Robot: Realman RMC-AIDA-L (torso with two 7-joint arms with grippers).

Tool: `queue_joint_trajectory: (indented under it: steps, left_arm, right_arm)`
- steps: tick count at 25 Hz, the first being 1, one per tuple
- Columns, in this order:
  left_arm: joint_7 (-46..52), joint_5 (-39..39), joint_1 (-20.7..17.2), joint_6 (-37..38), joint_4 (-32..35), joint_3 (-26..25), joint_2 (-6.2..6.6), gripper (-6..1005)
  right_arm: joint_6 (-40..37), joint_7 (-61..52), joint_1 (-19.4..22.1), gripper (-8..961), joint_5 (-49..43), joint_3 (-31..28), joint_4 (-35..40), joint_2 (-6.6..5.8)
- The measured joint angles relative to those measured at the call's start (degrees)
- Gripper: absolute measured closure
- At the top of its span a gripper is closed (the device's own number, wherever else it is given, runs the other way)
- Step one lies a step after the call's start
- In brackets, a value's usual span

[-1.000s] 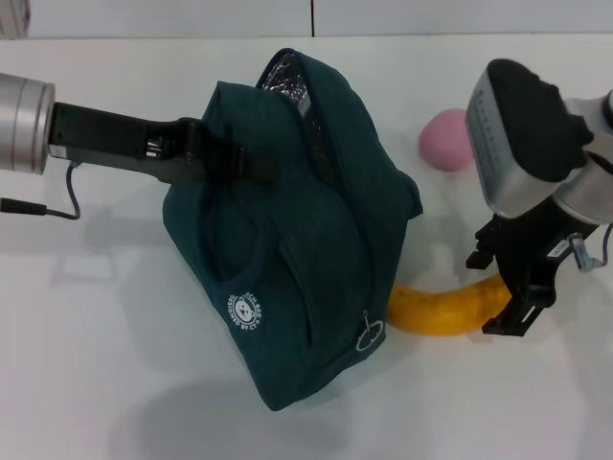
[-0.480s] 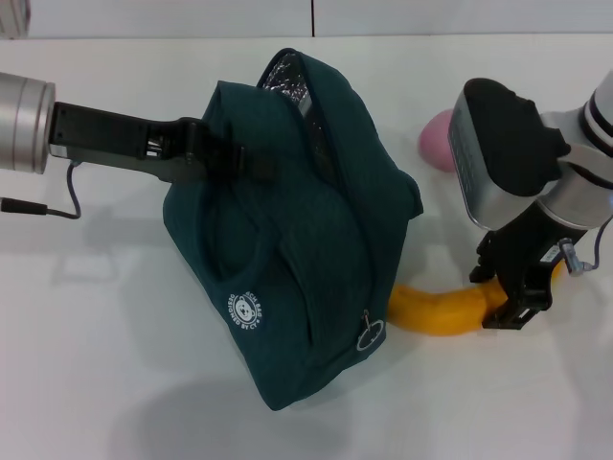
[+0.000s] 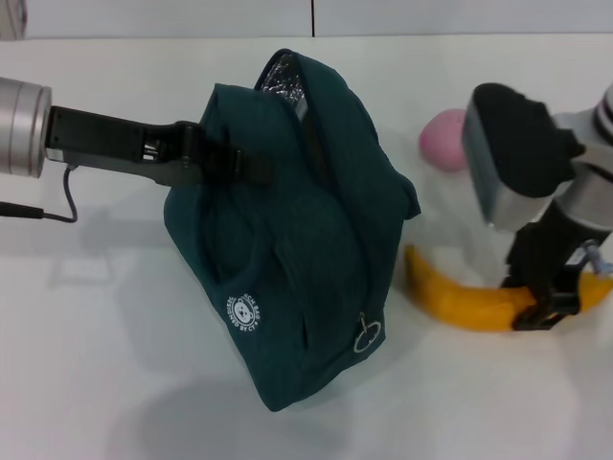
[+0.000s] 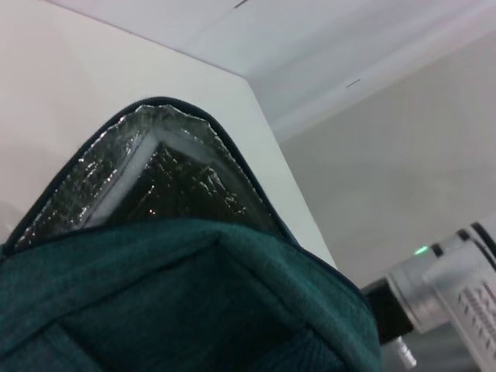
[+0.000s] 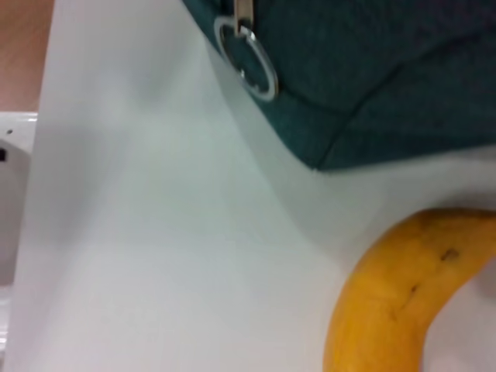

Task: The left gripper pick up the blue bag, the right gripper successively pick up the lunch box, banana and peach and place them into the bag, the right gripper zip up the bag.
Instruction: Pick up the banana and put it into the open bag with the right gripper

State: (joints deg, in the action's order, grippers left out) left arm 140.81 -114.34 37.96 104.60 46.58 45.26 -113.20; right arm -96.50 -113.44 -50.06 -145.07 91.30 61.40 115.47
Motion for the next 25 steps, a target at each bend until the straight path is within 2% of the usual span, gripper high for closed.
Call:
queue_joint_trajectory:
  steps: [3, 6, 10, 15, 20, 25]
  left_arm:
    - [-0.02, 0.0, -0.16, 0.11, 0.0, 0.0, -0.06, 950]
    - [-0.23, 0.22, -0.19, 0.18, -0.01, 0.01, -0.21, 949]
    - [-0.81, 1.35, -0.28, 0.35, -0.01, 0.06, -0.48, 949]
    - [-1.37, 1.46, -0.41, 0.35, -0.06, 0.01, -0.74, 948]
    - [-1.92, 1.53, -0.45, 0.17, -0.09, 0.0, -1.2, 948]
    - [-2.11, 1.55, -0.38, -0.04, -0.09, 0.0, -1.25, 947]
  right_arm:
    - [-1.32, -1.01, 1.37, 540, -4.16, -3.43, 2.66, 0.0]
    - [-1.86, -1.88, 2.78, 537, -6.44, -10.45, 6.03, -0.01]
    - [-2.58, -2.94, 2.84, 534, -5.85, -23.14, 10.34, 0.03]
    - [-1.64, -5.5, 2.8, 530, -2.33, -31.63, 13.44, -0.08]
    - [3.79, -6.15, 4.23, 527, 7.0, -36.77, 14.38, 0.09]
    - [10.88, -4.59, 8.0, 523, 26.41, -36.43, 11.38, -0.04]
